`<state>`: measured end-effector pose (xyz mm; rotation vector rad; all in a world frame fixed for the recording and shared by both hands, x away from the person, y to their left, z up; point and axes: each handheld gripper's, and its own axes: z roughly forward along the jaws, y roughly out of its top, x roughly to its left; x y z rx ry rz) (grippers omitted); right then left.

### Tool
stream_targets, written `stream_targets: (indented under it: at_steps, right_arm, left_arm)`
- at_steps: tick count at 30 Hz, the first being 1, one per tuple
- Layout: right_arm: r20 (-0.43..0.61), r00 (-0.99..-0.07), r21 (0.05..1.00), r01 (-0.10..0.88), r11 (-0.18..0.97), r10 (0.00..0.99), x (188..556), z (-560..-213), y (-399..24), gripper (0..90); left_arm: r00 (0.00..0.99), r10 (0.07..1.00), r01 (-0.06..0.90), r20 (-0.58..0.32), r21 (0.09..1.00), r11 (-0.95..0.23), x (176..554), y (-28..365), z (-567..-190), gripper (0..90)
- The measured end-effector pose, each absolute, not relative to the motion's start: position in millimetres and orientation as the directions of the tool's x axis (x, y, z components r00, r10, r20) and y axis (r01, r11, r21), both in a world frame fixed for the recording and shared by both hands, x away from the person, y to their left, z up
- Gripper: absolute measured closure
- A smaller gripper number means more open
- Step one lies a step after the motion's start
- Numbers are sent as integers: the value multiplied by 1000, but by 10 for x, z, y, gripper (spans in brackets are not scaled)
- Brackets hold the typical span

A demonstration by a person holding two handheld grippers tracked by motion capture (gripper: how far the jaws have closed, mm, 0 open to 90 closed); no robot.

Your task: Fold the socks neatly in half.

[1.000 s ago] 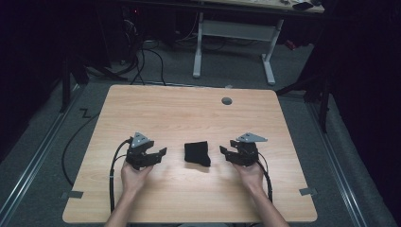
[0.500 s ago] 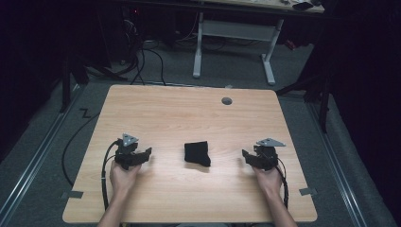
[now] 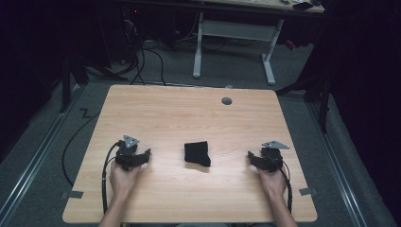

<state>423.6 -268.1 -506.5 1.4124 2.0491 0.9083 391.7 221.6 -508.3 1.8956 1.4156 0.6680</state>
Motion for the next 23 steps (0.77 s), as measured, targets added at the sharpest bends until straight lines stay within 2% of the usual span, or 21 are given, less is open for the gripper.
stream_targets:
  at_steps: [9,23]
  right_arm:
    - [-20,-343,750,616,241,939,4233,-5066,-2680,356]
    - [-14,-335,750,620,232,942,4233,-5065,-2684,356]
  left_arm:
    - [288,958,618,4,763,-189,3909,2210,-5087,313]
    - [292,956,619,4,762,-193,3901,2209,-5086,306]
